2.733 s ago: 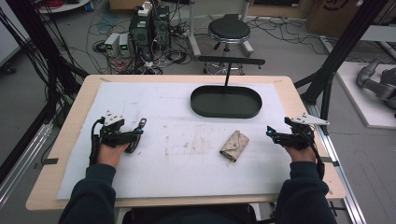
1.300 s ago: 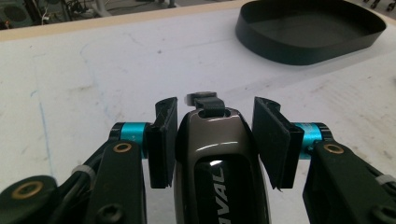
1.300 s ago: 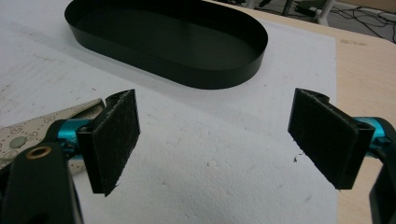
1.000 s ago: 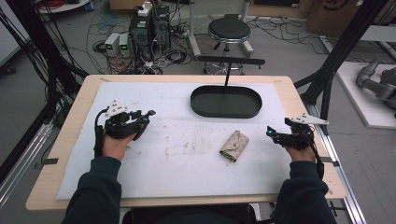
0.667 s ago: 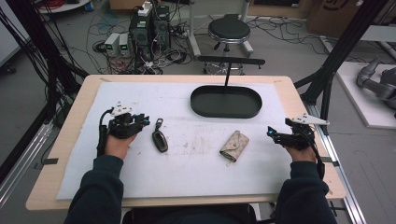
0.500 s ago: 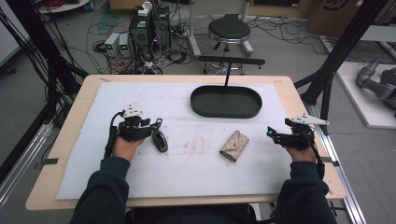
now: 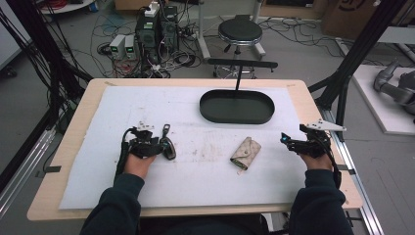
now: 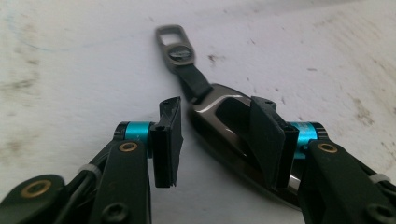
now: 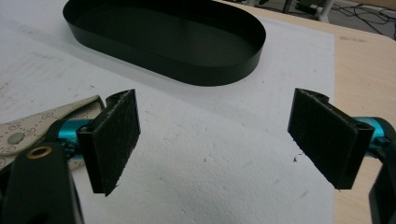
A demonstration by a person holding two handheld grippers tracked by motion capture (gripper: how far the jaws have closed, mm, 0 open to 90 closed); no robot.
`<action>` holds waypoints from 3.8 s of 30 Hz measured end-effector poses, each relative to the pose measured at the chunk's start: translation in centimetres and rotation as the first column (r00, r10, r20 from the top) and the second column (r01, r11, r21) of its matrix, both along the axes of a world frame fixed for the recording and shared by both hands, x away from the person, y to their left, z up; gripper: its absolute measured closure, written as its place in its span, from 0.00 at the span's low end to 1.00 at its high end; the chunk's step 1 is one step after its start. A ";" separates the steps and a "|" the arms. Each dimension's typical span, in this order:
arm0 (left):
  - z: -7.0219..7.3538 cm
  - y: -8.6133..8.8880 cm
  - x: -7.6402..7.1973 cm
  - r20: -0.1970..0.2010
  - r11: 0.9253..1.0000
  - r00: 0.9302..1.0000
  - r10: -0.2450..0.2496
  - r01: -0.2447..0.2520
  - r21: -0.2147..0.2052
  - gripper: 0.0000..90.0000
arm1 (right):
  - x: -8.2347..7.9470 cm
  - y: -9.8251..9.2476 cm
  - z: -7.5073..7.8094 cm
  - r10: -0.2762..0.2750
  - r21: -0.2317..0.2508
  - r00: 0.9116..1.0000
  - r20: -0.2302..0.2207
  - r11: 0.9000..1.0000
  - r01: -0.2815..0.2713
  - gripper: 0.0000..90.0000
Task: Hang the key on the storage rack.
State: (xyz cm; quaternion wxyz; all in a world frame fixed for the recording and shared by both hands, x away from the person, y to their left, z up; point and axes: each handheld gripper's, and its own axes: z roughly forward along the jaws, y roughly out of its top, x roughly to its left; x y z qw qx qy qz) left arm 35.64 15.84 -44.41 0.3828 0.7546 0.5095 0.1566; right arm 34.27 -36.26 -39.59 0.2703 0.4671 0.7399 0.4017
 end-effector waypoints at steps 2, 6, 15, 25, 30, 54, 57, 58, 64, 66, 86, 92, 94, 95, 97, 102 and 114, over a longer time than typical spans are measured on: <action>-0.1 -0.2 0.1 -0.002 1.000 1.000 -0.022 0.022 0.009 0.64 | 0.0 0.0 0.0 0.004 -0.003 1.000 -0.001 1.000 -0.004 0.19; -0.1 0.2 0.5 0.017 0.994 0.995 -0.100 0.099 0.047 0.84 | 0.0 0.0 0.0 0.003 -0.001 1.000 0.002 1.000 -0.003 0.19; 0.0 0.1 0.3 0.009 0.994 0.997 -0.079 0.078 0.082 0.68 | 0.0 -0.1 0.0 0.004 -0.001 1.000 -0.001 1.000 -0.004 0.19; 0.5 0.3 0.0 0.046 0.997 0.997 -0.063 0.061 0.036 0.89 | -0.1 -0.2 0.0 0.001 0.001 1.000 0.000 1.000 -0.001 0.19; 1.1 0.5 -0.1 0.091 0.998 0.994 -0.063 0.063 0.007 0.89 | 0.0 -0.2 0.0 0.001 0.003 1.000 -0.001 1.000 -0.001 0.19; 1.4 0.8 0.4 0.083 1.000 0.996 -0.017 0.017 -0.004 0.78 | 0.0 -0.2 -0.2 0.007 0.003 1.000 -0.008 1.000 -0.007 0.19; 0.6 0.9 0.1 0.092 1.000 0.996 0.018 -0.019 0.007 0.66 | 0.0 -0.2 -0.2 0.006 0.006 1.000 -0.010 1.000 -0.006 0.19; 0.6 0.9 0.1 0.092 1.000 0.996 0.018 -0.019 0.007 0.61 | 0.0 -0.2 -0.2 0.007 0.004 1.000 -0.011 1.000 -0.007 0.19; -0.3 0.7 -0.7 0.063 0.996 0.997 0.053 -0.058 0.066 0.38 | 0.1 -0.2 -0.3 0.016 0.002 1.000 -0.013 1.000 -0.016 0.19; -0.8 0.1 -0.8 0.062 0.990 0.997 0.046 -0.054 0.130 0.32 | 0.1 -0.2 -0.3 0.016 0.005 1.000 -0.016 1.000 -0.016 0.19; -0.1 0.1 -1.1 0.091 0.997 0.996 0.014 -0.020 0.068 0.54 | 0.2 -0.2 -0.2 0.015 0.007 1.000 -0.018 1.000 -0.015 0.19; 1.8 0.4 -1.1 0.175 1.000 0.985 0.003 -0.006 0.011 0.54 | 0.2 -0.2 -0.3 0.016 0.006 1.000 -0.015 1.000 -0.016 0.19; 2.2 0.4 -1.1 0.194 1.000 0.981 -0.002 0.001 0.003 0.54 | 0.2 -0.2 -0.2 0.017 0.005 1.000 -0.016 1.000 -0.017 0.19; 2.3 0.5 -1.0 0.195 1.000 0.981 -0.009 0.009 -0.001 0.54 | 0.2 -0.2 -0.2 0.017 0.006 1.000 -0.016 1.000 -0.016 0.19; 2.4 0.6 -0.9 0.206 1.000 0.979 -0.010 0.013 -0.014 0.54 | 0.2 -0.2 -0.3 0.015 0.005 1.000 -0.018 1.000 -0.015 0.19; 3.0 0.9 -0.5 0.217 0.999 0.976 -0.017 0.027 -0.043 0.54 | 0.2 -0.1 -0.3 0.014 0.004 1.000 -0.021 1.000 -0.014 0.19; 6.7 -0.3 0.9 0.289 0.992 0.955 -0.062 0.090 -0.087 0.54 | 0.3 0.1 -0.3 0.022 0.004 1.000 -0.020 1.000 -0.022 0.19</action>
